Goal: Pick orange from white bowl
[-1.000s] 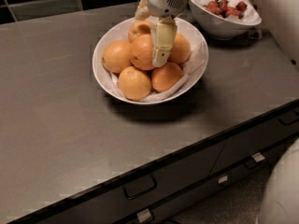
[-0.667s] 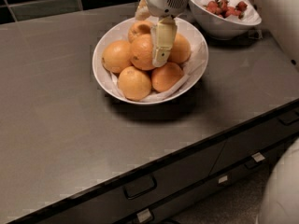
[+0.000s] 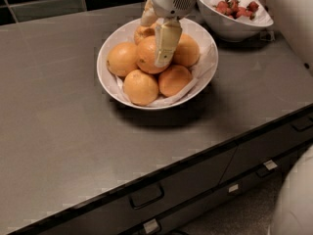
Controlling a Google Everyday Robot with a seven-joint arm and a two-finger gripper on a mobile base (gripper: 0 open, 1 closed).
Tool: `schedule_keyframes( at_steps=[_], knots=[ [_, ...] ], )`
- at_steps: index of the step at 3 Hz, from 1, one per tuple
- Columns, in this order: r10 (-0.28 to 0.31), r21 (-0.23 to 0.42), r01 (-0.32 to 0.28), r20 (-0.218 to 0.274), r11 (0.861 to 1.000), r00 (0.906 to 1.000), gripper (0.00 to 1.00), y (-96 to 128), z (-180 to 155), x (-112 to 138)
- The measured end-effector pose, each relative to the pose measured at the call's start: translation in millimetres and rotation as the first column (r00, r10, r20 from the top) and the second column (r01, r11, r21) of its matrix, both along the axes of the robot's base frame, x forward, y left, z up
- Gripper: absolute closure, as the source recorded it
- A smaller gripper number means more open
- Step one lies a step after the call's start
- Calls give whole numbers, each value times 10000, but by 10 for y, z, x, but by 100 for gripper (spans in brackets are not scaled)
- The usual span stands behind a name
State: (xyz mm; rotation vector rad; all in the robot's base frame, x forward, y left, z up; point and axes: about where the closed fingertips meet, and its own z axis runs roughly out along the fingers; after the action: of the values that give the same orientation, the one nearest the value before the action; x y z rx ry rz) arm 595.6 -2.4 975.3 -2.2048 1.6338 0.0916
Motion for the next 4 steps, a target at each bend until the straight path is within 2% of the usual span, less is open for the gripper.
schedule_keyframes(
  at_steps=[1, 2, 4],
  knots=[
    [18, 7, -18, 18, 10000, 10000, 33, 24, 7, 1],
    [78, 64, -78, 5, 9999, 10000, 30, 51, 25, -25],
    [226, 257, -222, -150, 9994, 9996, 31, 121, 35, -185]
  ],
)
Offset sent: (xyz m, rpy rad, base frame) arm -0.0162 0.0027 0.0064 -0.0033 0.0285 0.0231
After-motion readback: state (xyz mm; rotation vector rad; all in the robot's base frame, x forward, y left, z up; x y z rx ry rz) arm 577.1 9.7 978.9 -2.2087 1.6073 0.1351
